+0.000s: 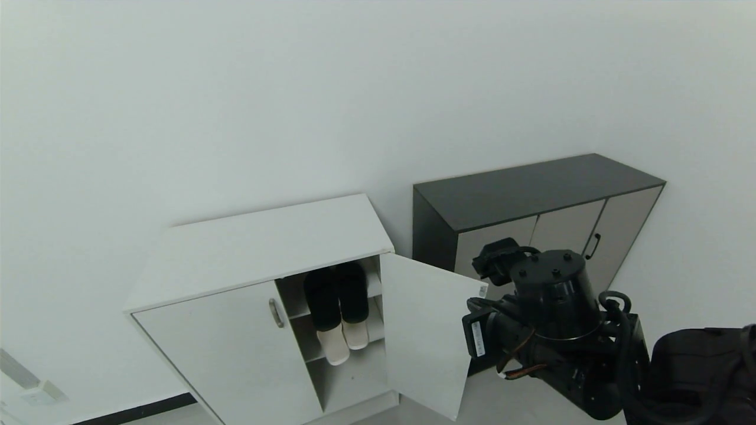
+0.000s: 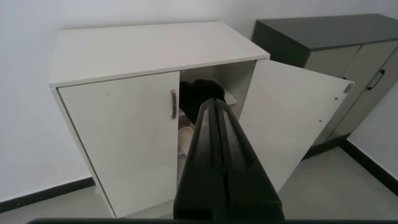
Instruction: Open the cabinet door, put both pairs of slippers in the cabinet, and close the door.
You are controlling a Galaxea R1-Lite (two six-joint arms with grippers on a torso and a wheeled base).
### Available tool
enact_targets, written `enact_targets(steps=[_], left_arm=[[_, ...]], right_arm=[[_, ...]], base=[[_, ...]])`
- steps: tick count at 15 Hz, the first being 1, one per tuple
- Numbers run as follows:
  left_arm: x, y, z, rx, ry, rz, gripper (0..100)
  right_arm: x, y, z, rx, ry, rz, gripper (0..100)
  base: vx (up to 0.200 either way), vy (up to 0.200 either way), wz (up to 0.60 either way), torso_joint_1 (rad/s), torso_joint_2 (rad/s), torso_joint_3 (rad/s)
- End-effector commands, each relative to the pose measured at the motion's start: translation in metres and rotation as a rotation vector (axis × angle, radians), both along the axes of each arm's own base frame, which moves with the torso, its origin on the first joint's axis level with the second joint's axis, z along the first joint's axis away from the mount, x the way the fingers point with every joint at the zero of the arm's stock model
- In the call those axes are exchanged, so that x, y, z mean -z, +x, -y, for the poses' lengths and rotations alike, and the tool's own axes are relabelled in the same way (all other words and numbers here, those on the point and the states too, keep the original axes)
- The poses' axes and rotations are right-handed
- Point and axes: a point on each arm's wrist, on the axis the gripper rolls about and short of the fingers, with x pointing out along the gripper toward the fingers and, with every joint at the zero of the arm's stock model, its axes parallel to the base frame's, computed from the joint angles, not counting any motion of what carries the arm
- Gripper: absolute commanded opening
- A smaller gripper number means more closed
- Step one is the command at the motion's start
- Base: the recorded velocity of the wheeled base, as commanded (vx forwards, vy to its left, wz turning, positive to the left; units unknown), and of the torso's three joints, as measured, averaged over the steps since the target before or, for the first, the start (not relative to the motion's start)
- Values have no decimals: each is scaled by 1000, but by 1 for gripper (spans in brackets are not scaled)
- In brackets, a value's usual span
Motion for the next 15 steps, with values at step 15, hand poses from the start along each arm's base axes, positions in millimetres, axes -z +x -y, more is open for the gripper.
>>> enact_targets(steps=[15], left_arm=[[0, 0, 0, 0, -1, -1, 0]], right_arm=[[43, 180, 47, 218, 73, 10, 0]], base=[[-27, 0, 0, -2, 0, 1]])
